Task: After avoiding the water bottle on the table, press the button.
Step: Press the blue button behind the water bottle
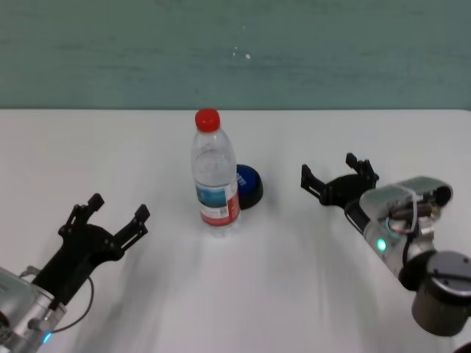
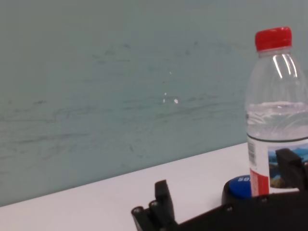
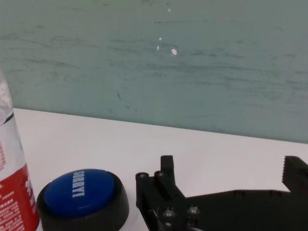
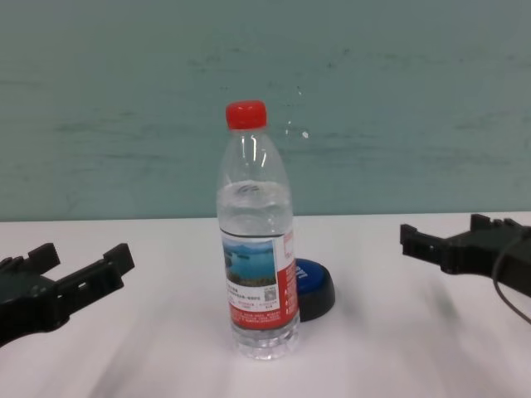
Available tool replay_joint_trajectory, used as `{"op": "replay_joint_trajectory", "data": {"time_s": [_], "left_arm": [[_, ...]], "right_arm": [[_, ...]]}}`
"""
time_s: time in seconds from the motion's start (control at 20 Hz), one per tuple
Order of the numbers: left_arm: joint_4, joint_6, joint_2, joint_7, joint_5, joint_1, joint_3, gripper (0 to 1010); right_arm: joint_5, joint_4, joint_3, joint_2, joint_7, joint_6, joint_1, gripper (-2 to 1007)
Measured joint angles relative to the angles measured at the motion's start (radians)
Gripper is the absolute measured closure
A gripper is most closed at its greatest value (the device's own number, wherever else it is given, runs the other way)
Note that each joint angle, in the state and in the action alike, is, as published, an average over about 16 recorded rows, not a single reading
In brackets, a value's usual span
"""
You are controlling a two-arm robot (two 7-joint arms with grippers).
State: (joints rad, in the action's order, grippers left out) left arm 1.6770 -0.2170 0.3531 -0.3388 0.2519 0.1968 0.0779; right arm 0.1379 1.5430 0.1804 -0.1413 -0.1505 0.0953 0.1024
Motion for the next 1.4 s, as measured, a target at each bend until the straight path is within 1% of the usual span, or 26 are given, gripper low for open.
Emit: {"op": "replay_joint_trajectory", "data": {"time_s": [0.65,1.4], "left_arm": [[0.0,0.0,0.0,0.0,0.0,0.0,0.0,0],[0.0,0.0,0.0,0.0,0.0,0.0,0.0,0]], "right_arm": [[-0.01,-0.07,0.016,-0.016,-0.043,0.019,0.089,1],[-0.002,-0.151,0.044,-0.024,-0.073,0.023,0.168,1]]}}
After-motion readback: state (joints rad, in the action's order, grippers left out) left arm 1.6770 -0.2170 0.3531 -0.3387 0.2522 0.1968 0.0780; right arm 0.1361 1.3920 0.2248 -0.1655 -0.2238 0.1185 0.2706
